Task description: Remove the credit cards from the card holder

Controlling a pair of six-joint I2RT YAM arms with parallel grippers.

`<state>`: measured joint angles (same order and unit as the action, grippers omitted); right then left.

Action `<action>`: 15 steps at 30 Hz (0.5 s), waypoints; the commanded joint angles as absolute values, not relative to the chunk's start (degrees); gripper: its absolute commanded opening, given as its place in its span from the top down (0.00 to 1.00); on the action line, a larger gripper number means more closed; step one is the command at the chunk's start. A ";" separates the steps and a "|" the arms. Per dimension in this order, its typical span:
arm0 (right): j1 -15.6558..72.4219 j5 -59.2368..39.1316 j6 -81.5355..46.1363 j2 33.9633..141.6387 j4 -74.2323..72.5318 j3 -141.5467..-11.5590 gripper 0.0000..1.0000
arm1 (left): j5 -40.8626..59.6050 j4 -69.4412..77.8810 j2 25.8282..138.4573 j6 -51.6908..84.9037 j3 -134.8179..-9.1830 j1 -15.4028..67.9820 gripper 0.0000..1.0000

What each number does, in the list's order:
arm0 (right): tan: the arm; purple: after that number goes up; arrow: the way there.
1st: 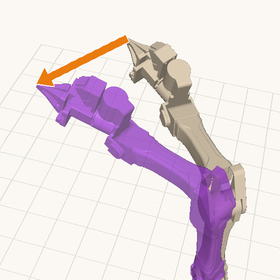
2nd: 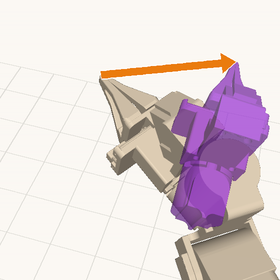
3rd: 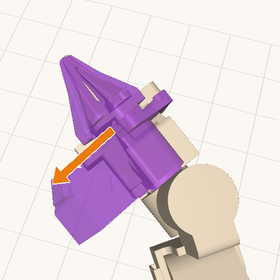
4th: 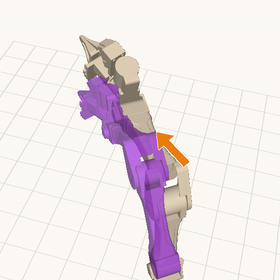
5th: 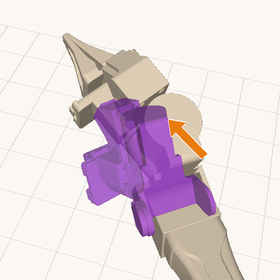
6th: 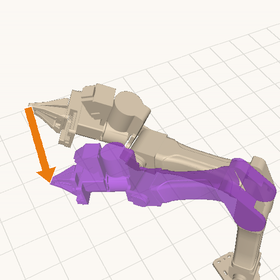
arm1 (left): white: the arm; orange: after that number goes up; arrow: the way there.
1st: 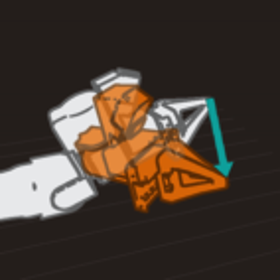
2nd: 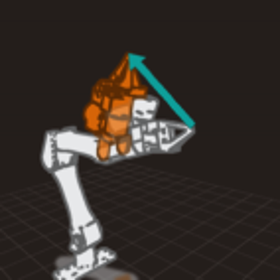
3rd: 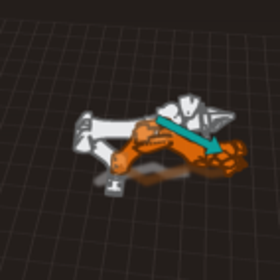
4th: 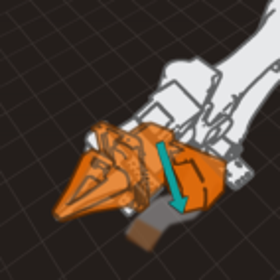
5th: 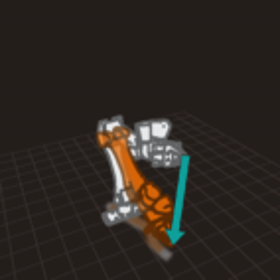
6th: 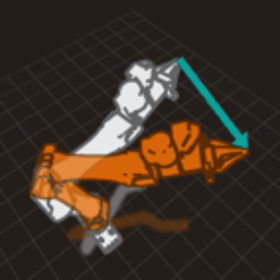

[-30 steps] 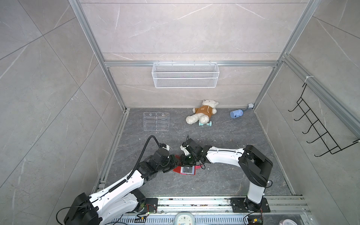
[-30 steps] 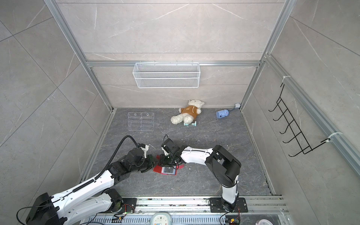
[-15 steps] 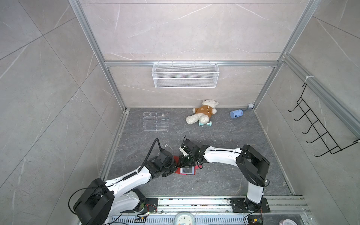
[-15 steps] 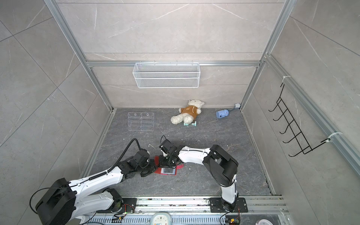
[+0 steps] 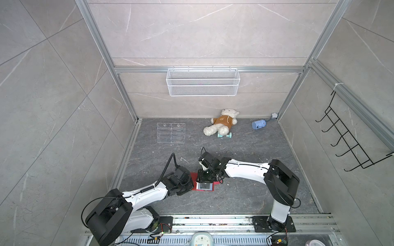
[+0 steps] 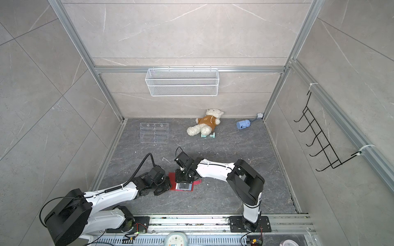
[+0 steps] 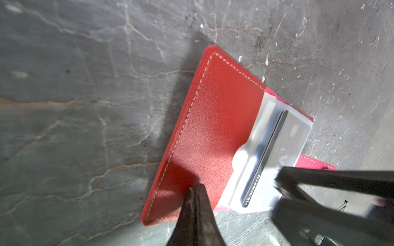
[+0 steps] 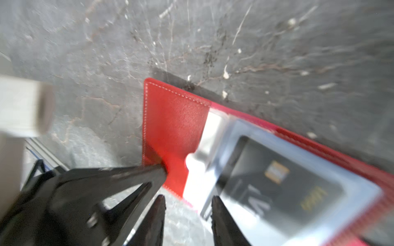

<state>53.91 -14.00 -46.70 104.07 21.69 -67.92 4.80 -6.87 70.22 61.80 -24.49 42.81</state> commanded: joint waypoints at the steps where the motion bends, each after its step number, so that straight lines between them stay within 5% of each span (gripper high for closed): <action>1: 53.23 -9.62 -46.48 98.10 25.39 -66.99 0.53 | 4.04 -5.76 70.10 62.14 -23.17 42.71 0.98; 6: 50.99 -9.14 -47.88 92.63 23.48 -60.57 0.22 | 4.66 -5.12 69.88 61.90 -22.68 42.69 0.99; 15: 49.48 -12.54 -50.47 91.89 17.15 -53.95 0.18 | 5.44 -4.31 70.31 62.06 -22.23 42.69 1.00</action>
<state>49.58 -11.75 -48.71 91.90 20.12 -55.13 5.08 -4.19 69.84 61.80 -23.16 42.81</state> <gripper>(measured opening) 0.819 0.044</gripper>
